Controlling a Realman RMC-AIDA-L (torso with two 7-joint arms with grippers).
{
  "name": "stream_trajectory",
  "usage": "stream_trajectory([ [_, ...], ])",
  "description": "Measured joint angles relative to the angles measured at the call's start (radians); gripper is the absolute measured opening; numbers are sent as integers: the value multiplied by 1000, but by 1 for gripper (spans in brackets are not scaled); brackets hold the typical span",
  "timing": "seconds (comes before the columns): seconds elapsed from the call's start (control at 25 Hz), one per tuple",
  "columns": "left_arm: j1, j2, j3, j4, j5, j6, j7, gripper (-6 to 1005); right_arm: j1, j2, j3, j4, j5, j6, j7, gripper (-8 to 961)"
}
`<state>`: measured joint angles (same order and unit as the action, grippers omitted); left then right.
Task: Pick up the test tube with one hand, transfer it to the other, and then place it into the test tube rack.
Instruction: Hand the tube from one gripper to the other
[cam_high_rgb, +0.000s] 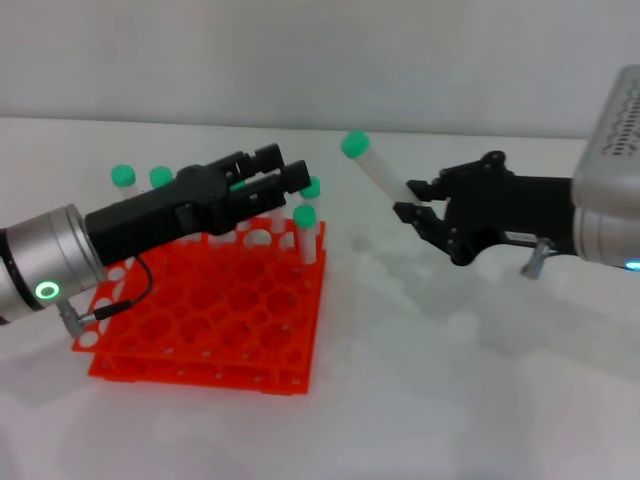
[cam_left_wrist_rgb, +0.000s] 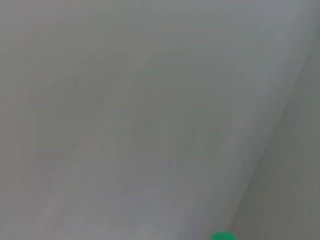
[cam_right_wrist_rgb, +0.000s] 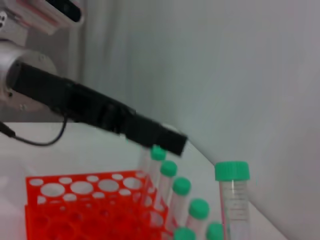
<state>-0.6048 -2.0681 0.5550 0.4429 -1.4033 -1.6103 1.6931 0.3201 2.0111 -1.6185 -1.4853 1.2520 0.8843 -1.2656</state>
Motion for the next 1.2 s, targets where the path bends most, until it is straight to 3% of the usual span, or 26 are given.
stream_trajectory([
  [0.24, -32, -6, 68, -6, 4, 53, -7, 680, 7, 0, -28, -13, 2, -24, -2, 220],
  [1.2, -43, -10, 151, 2, -58, 75, 16, 675, 10, 0, -67, -26, -4, -26, -3, 237],
])
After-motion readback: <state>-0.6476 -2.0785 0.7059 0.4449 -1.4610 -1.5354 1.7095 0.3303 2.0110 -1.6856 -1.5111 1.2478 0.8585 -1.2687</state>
